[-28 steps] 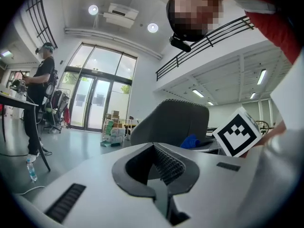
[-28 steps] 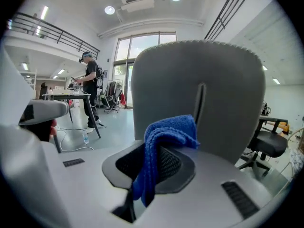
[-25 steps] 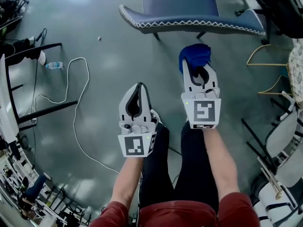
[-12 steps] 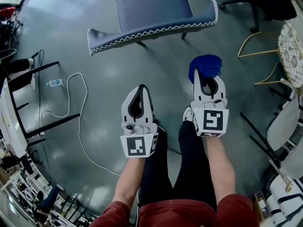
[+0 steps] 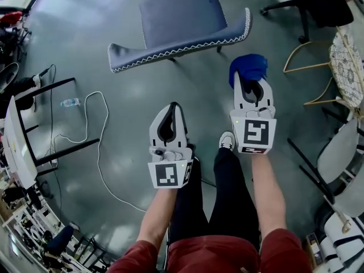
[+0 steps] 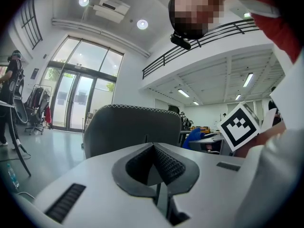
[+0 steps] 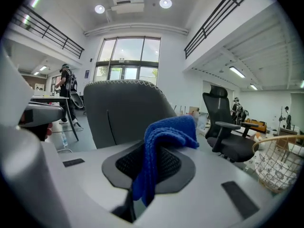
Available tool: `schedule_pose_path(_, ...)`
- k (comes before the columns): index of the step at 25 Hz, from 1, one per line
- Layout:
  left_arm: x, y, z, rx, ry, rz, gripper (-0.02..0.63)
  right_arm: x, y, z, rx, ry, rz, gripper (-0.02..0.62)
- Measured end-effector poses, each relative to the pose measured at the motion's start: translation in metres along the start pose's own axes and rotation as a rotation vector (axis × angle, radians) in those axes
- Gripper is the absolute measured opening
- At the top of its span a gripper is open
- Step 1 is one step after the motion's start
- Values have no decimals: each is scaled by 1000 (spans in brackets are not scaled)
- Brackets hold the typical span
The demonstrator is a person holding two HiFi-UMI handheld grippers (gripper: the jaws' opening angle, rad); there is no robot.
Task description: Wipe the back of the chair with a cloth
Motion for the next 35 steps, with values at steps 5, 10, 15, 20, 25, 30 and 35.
schedule_pose_path(5, -4, 3, -23, -3, 0, -7, 14, 17, 7, -16, -23, -27, -17, 60)
schedule_pose_path(10, -7, 2, -39, 34, -7, -3, 14, 37, 12, -23, -51, -57, -40, 60)
schedule_pose_path(15, -13, -4, -44, 97, -63, 13, 14, 44, 11, -25, -54, -101, -37, 60)
schedule_pose_path(20, -31, -23, -63, 41, -87, -26, 14, 42, 2, -34, -42, -152, -12, 60)
schedule_pose_path(25, -47, -48, -83, 37, -64, -66, 14, 43, -21, -45, -61, -161, -34, 60)
schedule_pose_path(30, -69, -83, -97, 7, -61, -125, 14, 44, -56, -66, -45, -166, -50, 60)
schedule_pose_path(35, -93, -111, -104, 9, -70, -162, 14, 48, -93, -79, -53, -174, -91, 60)
Point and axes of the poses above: the fingertips, and each gripper's own axes: x forward along the fingers, y to its right, z out of its underside, the point moved 3 cm from there along -x, backward along the fingers, and after that the axes turned 11 degrees about -x, right-handed, at the moved point
